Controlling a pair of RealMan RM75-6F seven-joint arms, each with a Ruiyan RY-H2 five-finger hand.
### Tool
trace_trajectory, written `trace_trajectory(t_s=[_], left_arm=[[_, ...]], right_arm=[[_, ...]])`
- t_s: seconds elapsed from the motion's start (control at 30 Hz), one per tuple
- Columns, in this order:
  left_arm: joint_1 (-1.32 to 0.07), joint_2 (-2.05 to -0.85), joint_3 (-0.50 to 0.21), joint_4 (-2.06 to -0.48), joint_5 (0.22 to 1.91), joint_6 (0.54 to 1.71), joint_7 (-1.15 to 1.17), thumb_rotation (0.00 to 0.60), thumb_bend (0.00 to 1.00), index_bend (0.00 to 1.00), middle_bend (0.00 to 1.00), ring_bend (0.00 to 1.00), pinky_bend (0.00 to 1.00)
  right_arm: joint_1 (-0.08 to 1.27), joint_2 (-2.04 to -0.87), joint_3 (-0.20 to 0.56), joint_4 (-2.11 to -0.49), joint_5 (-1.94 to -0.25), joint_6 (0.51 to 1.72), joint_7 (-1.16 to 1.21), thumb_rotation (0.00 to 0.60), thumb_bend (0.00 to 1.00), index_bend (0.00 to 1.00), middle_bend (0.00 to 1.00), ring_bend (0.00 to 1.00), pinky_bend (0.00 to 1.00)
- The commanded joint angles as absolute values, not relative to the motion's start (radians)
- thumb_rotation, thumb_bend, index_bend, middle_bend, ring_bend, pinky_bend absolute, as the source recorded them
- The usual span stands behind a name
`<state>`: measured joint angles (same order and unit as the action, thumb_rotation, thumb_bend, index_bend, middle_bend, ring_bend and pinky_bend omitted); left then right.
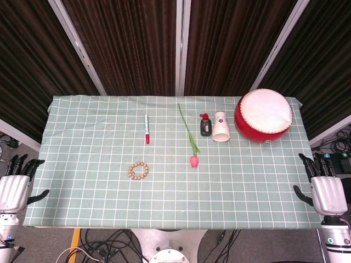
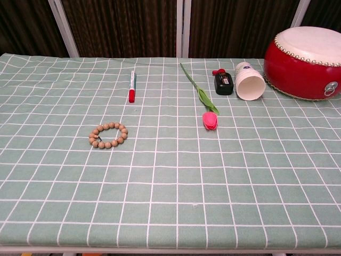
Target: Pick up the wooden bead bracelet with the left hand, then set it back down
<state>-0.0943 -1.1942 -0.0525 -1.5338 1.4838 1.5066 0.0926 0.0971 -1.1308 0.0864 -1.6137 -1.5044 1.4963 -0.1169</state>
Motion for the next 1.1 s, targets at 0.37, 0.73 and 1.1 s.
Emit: trace_trajectory(t_s=[0.37, 0.73, 1.1], left_arm=[[-0.085, -1.206, -0.046, -1.526, 1.517, 1.535, 0.087, 0.600, 0.00, 0.25, 0.21, 0.06, 0.01], [-0.296, -1.231, -0.046, -1.432, 1.715, 1.374, -0.013, 0.600, 0.01, 0.37, 0.34, 0.23, 0.02], [-0.551, -1.430, -0.016, -1.264, 1.824, 1.117, -0.063, 0.600, 0.05, 0.38, 0.38, 0.24, 0.02]], right_arm=[[0.087, -1.128, 0.089, -1.609, -1.517, 1.526, -0.107, 0.600, 0.16, 0.10, 0.20, 0.03, 0.11], [0.077, -1.118, 0.094, -1.615, -1.523, 1.551, -0.105, 0.600, 0.16, 0.10, 0.20, 0.03, 0.11], [0.058, -1.119, 0.090, -1.612, -1.515, 1.568, -0.101, 0.600, 0.16, 0.10, 0.20, 0.03, 0.11]])
